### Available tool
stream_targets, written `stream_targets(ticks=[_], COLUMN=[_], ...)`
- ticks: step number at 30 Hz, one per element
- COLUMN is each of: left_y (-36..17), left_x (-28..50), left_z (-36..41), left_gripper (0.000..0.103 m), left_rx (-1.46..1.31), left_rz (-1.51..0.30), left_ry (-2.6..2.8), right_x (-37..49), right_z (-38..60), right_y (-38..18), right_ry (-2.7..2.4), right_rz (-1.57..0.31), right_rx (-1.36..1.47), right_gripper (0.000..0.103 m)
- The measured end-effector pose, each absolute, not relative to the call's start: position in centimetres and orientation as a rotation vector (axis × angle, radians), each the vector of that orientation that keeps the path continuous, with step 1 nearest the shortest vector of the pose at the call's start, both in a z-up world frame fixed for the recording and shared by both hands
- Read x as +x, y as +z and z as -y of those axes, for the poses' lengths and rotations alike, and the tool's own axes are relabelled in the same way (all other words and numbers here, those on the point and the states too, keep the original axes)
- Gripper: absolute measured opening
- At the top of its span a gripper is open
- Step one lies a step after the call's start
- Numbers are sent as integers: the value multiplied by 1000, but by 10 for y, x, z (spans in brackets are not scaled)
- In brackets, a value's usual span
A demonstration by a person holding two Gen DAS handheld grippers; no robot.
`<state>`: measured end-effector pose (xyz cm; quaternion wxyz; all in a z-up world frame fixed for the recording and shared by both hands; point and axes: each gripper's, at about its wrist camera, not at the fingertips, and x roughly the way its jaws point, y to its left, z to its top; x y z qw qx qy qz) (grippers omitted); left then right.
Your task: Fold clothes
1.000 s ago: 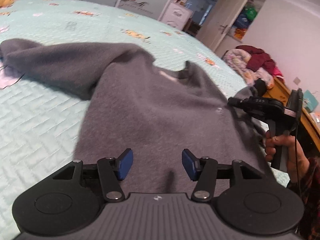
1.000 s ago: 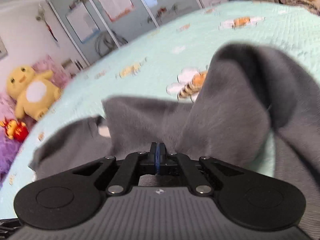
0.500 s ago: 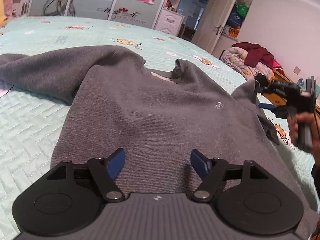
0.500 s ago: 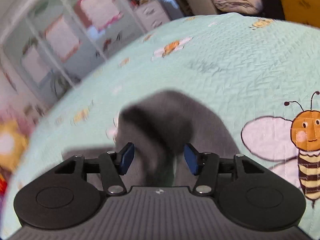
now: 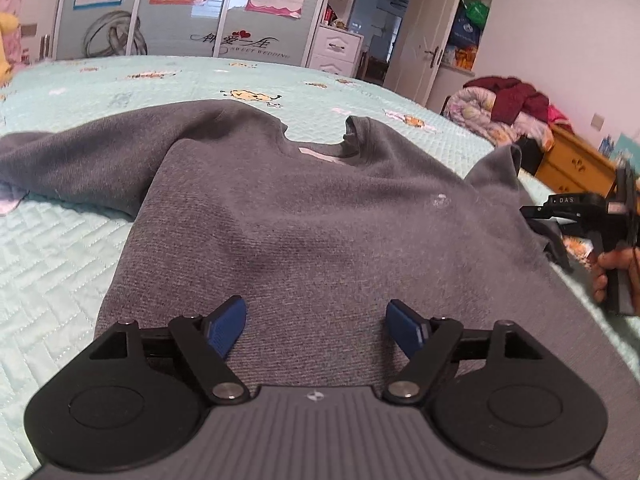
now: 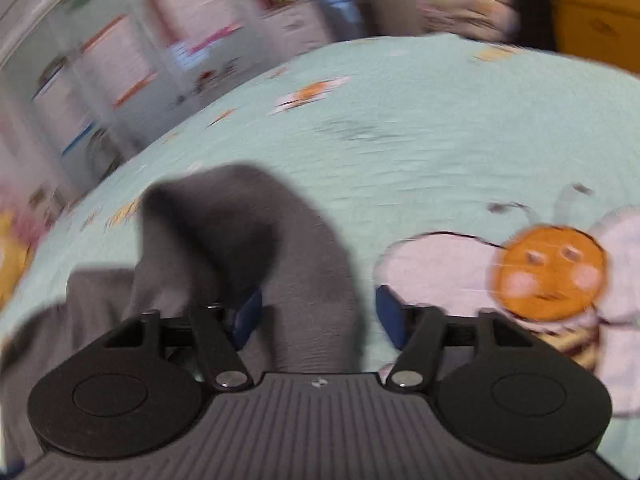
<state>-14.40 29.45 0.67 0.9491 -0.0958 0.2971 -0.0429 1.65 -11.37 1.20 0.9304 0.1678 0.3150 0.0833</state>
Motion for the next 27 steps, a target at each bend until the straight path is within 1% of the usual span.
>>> stream_targets(ticks=[1, 4, 6, 8, 9, 10, 13, 14, 15, 16, 17, 19, 24, 25, 26, 27], left_y=[7, 6, 6, 6, 6, 6, 6, 6, 6, 6, 6, 6, 7, 7, 7, 8], left_x=[-144, -144, -145, -144, -144, -143, -142, -142, -142, -142, -142, -142, -142, -142, -142, -142], left_z=[-294, -293, -293, -292, -291, -290, -287, -286, -285, -284, -284, -284, -278, -277, -277, -276], left_gripper=[80, 80, 80, 80, 81, 81, 81, 81, 81, 82, 82, 84, 85, 85, 85, 85], left_rx=[-188, -189, -194, -187, -180, -171, -145, -140, -136, -133, -132, -130, -114, -111, -107, -111], left_rz=[-606, -608, -606, -607, -609, -611, -618, -620, -621, -621, -622, -623, -625, -625, -626, -628], left_ry=[-85, -82, -80, -77, -75, -73, -66, -64, -63, -62, -63, -66, -63, -61, -59, -55], right_x=[15, 9, -5, -14, -16, -10, 5, 9, 12, 14, 14, 13, -7, -11, -12, -3], right_z=[107, 91, 111, 139, 150, 157, 176, 176, 177, 177, 179, 181, 155, 150, 142, 126], right_y=[17, 34, 57, 66, 68, 60, 38, 34, 30, 27, 31, 38, 62, 67, 71, 72], right_ry=[180, 191, 50, -102, -161, -177, -218, -212, -206, -213, -254, -318, -181, -154, -104, 2], right_rz=[-639, -614, -546, -515, -513, -550, -649, -649, -648, -648, -649, -642, -517, -491, -472, -475], right_rx=[305, 191, 96, -2, -50, -92, -206, -200, -194, -181, -149, -86, 42, 68, 84, 77], right_gripper=[6, 5, 5, 5, 5, 5, 9, 12, 13, 23, 41, 54, 55, 57, 61, 62])
